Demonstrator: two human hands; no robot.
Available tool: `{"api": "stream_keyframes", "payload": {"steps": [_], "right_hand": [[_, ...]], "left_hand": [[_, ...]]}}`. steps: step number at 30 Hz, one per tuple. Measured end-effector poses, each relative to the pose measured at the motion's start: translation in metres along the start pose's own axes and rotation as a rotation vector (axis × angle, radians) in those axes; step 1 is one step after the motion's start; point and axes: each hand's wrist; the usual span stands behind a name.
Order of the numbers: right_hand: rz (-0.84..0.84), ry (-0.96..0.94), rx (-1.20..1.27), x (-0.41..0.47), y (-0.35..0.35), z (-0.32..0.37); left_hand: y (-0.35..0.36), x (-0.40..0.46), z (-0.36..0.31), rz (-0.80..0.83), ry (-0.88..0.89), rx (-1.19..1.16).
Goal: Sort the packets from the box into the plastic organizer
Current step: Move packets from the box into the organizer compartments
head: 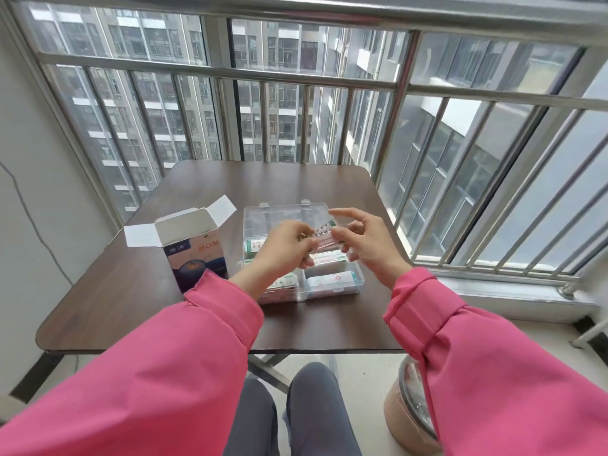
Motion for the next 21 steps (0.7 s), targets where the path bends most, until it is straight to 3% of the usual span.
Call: {"api": "stream_keyframes", "payload": {"steps": [6,11,21], "right_hand": [[0.047,-0.058,-0.3,0.017,-0.011,-0.016],[0.032,-0.067,-0.492,0.025,-0.007,-0.031],[0.079,-0.069,-0.616,0.021,-0.002,-0.039]], "left_hand": [[0.008,0.018,0.004,-0.111,-0.006,0.303],[0.013,0.021,0.007,-0.104,-0.05,0.543],[0.014,0.021,0.013,-0.053,-0.05,0.666]]}}
Point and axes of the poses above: each hand's wrist, its own x-axis towards the middle knuckle, its own y-axis out of the palm, z = x × y, and after that the axes turned 9 degrees about -x, right-handed
